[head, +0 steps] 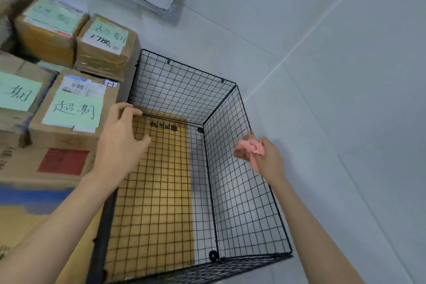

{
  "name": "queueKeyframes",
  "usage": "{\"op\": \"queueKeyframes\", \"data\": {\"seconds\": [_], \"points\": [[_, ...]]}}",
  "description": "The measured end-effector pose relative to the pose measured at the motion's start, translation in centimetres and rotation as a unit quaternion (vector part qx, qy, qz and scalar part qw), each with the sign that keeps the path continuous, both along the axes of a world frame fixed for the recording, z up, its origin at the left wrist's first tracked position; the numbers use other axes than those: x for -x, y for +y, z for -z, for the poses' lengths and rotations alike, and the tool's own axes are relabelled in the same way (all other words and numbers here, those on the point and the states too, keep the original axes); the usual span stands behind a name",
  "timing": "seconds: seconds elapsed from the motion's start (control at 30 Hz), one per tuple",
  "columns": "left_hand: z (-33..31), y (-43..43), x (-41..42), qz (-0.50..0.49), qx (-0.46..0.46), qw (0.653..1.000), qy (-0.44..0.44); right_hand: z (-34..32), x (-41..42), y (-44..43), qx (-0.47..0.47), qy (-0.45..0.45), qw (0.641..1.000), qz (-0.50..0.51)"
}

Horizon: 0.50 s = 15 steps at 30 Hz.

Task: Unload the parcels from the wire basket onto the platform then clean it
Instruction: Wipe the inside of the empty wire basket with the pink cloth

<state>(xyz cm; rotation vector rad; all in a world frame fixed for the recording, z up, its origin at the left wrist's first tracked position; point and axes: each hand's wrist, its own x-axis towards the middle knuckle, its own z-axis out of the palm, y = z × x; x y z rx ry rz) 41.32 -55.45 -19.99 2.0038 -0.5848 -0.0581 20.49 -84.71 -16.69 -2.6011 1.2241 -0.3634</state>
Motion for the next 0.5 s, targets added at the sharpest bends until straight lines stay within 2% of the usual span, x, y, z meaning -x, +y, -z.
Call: {"op": "queueKeyframes", "data": {"seconds": [0.33,0.5], "points": [[0.2,0.0,0.0,0.018,-0.025,0.999,-0.029,-1.6,10.8,8.8,-0.059,-0.015,0.997,0.038],[0.3,-0.2,0.0,0.015,-0.025,0.999,-0.039,-1.6,15.6,11.1,-0.053,0.019,0.997,0.045]]}}
